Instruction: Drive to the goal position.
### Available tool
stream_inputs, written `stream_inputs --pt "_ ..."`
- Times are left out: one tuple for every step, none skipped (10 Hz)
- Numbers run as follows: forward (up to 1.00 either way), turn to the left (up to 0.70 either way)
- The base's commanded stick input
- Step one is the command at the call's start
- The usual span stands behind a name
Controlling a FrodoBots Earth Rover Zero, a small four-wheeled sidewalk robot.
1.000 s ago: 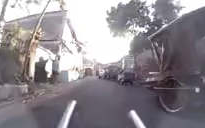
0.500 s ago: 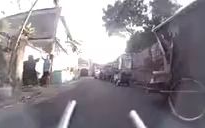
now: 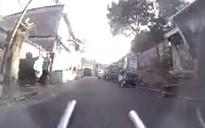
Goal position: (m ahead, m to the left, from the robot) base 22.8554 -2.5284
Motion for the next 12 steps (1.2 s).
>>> stream_inputs --pt "0.85 0.00" --pt "0.85 0.00" --pt "0.85 0.00" --pt "0.85 0.00" --pt "0.85 0.00" --pt "0.85 0.00" --pt "0.85 0.00" --pt "0.85 0.00" --pt "0.85 0.00" --pt "0.85 0.00" --pt "0.85 0.00" --pt "0.85 0.00"
